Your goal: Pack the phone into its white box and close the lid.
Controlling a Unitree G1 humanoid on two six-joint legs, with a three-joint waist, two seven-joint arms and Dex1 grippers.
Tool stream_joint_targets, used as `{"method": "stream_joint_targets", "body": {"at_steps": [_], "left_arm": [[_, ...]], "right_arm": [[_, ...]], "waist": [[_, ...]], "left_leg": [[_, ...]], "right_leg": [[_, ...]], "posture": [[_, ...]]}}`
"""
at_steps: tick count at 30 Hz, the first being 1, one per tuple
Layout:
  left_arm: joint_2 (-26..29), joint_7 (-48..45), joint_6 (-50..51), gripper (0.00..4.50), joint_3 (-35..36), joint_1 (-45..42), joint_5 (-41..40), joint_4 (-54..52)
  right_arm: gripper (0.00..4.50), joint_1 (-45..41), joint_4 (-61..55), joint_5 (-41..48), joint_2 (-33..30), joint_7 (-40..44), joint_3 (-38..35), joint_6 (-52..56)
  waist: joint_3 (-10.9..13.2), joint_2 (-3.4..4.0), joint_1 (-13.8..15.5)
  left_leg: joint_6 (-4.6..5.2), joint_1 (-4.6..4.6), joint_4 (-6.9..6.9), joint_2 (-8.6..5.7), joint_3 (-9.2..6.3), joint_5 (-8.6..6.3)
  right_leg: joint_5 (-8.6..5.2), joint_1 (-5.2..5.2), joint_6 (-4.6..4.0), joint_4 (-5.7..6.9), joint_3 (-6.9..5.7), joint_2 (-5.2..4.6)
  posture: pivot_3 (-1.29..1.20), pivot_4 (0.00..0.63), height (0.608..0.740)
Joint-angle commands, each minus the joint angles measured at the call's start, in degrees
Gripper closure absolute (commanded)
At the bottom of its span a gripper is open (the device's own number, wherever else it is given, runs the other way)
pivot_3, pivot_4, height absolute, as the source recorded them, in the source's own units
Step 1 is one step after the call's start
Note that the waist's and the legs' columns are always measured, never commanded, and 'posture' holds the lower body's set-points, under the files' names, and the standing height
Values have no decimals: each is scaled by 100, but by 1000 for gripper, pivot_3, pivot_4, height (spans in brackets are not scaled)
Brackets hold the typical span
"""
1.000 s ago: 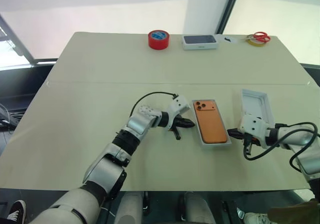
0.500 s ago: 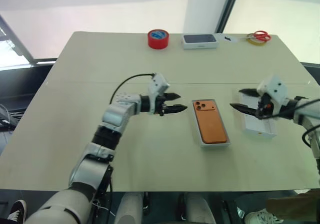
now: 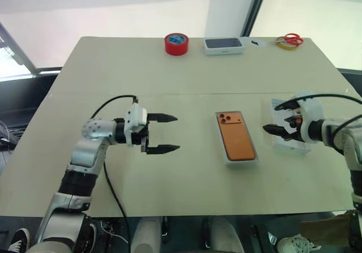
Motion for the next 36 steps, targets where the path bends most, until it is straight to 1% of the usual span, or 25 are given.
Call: {"method": "stream_joint_targets", "body": {"at_steps": [1, 4, 5, 8, 10, 12, 15, 18, 21, 22, 24, 26, 28, 33, 36], "left_arm": [[131, -77, -245, 78, 49, 230, -131, -393], [181, 10, -230, 78, 84, 356, -180, -524], [187, 34, -221, 78, 82, 369, -187, -552], [232, 164, -157, 78, 150, 536, -268, -825], [295, 225, -169, 78, 176, 691, -289, -1001], [355, 281, -161, 78, 184, 808, -314, -1116], [409, 386, -158, 78, 182, 893, -329, -1200], [388, 537, -161, 78, 168, 914, -333, -1227], [360, 653, -161, 0, 110, 920, -330, -1266], [348, 686, -158, 0, 90, 923, -329, -1280], [342, 736, -134, 0, 66, 950, -348, -1337], [343, 770, -125, 0, 50, 967, -360, -1367], [341, 787, -129, 0, 39, 960, -363, -1355], [274, 846, -152, 0, 0, 822, -336, -1239], [217, 897, -126, 0, 3, 741, -333, -1166]], "right_arm": [[55, -635, 345, 161, -5, 11, 204, 773], [55, -1031, 792, 84, 30, 10, 663, 869], [55, -1092, 884, 66, 14, 16, 746, 849], [55, -1610, 1663, 9, 231, 33, 932, 705], [55, -1871, 2065, -90, 263, 78, 1184, 569], [55, -2065, 2412, -112, 289, 119, 1279, 535], [55, -2266, 2703, -158, 302, 169, 1446, 516], [55, -2297, 2737, -115, 338, 244, 1548, 555], [830, -2219, 2826, -186, 372, 183, 1560, 492], [1399, -2154, 2836, -213, 385, 160, 1570, 476], [2336, -2008, 2767, -262, 403, 96, 1576, 482], [3444, -1916, 2730, -326, 403, 29, 1579, 467], [4427, -1874, 2697, -346, 411, 1, 1542, 476], [4477, -1855, 2686, -376, 444, -122, 1383, 452], [4477, -2028, 2768, -351, 547, -299, 879, 127]], "waist": [[0, 3, -39], [0, 3, -67], [0, 4, -64], [1, 5, -57], [2, 7, -67], [2, 7, -62], [2, 7, -40], [2, 7, -48], [1, 7, -50], [1, 7, -51], [1, 7, -50], [0, 7, -51], [-1, 5, -51], [-1, 5, -42], [-1, 5, -48]], "left_leg": [[2, 0, -1, 0, 2, -1], [3, 2, -12, 0, 9, -1], [1, 1, -17, 0, 10, 0], [0, -1, -27, 1, 13, 1], [1, -4, -30, 0, 28, 2], [12, -11, -31, 0, 33, 8], [12, -12, -33, 1, 32, 8], [2, -18, -33, 1, 37, 2], [3, -19, -33, 1, 39, 3], [3, -19, -33, 1, 39, 3], [3, -19, -33, 1, 40, 3], [3, -18, -33, 2, 40, 3], [2, -15, -33, 3, 40, 3], [1, -8, -28, 4, 40, 2], [1, -9, -25, 4, 41, 2]], "right_leg": [[0, 0, 0, -3, 1, 0], [0, -7, 0, -4, 5, 0], [1, -10, 0, -4, 5, 0], [1, -16, 1, -4, 4, 1], [2, -13, 2, -4, 6, -1], [3, -18, 4, -2, 8, -2], [3, -43, 4, -2, 5, -1], [3, -49, 3, -1, 6, -2], [6, -50, 8, 2, 6, -2], [9, -50, 15, 2, 6, -1], [11, -52, 18, 2, 6, -1], [11, -50, 18, 2, 6, 0], [11, -47, 18, 2, 6, 1], [5, -38, 2, 2, 5, 1], [7, -39, -1, 2, 6, 1]], "posture": [[0, 150, 740], [0, 150, 740], [0, 150, 740], [0, 150, 740], [0, 150, 740], [0, 150, 740], [0, 150, 740], [0, 150, 740], [0, 150, 740], [0, 150, 740], [0, 150, 740], [0, 150, 740], [0, 150, 740], [0, 150, 740], [0, 150, 740]]}}
